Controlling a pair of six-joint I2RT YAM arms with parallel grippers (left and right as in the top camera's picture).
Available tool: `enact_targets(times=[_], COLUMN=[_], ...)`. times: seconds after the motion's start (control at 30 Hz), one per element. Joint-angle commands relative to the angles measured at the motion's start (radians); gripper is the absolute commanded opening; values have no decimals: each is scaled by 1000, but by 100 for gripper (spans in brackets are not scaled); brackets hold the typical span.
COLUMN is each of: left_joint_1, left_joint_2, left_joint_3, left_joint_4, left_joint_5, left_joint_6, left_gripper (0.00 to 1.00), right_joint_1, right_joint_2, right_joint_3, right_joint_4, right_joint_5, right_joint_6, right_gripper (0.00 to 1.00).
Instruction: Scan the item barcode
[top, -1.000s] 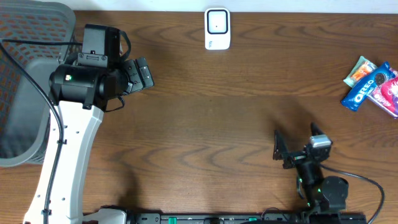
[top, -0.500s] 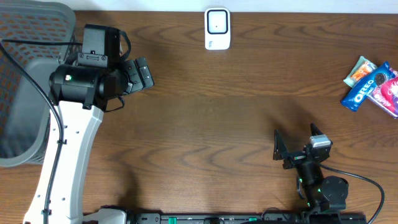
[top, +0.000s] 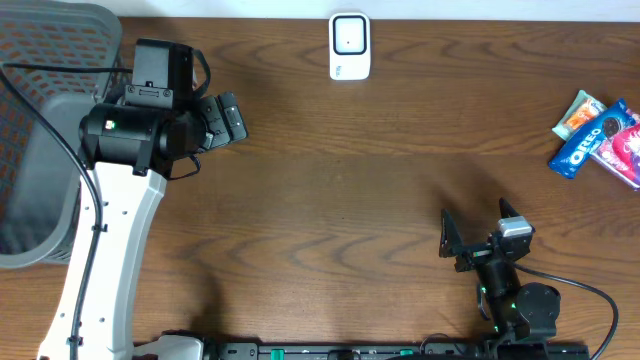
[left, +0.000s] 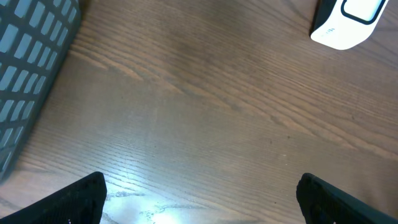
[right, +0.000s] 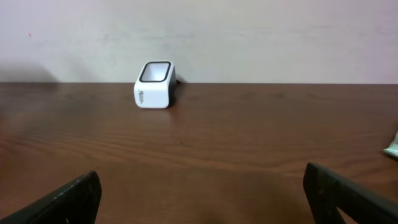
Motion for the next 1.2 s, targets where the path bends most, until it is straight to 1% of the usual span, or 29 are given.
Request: enact_targets(times=[0.0,0.37,0.47,0.6,0.73,0.9,1.17], left_joint_1=[5,5,5,4,5,10,89], left_joint_2=[-2,-2,-1,-23,-95,-266,-567], left_joint_3=[3,3,3,-40,-163,-402,-759], left_joint_4=[-3,-3,-20,-29,-5,145,343], left_joint_5=[-13,-13,-13,-13,-43,-53,-46], left_joint_6=[18,18,36,32,44,96,103], left_gripper=[98,98,98,98,98,98,98], right_joint_1=[5,5,5,5,5,5,5], right_joint_2=[-6,-6,-6,-6,-6,-6,-6], right_joint_3=[-2,-2,-2,-2,-2,-2,-2], right_joint_4=[-5,-5,-5,-5,-5,-5,-5], right_joint_5=[2,2,2,2,2,2,2], right_joint_6=[-8,-8,-8,-8,-8,-8,-8], right_gripper=[99,99,99,99,99,99,99])
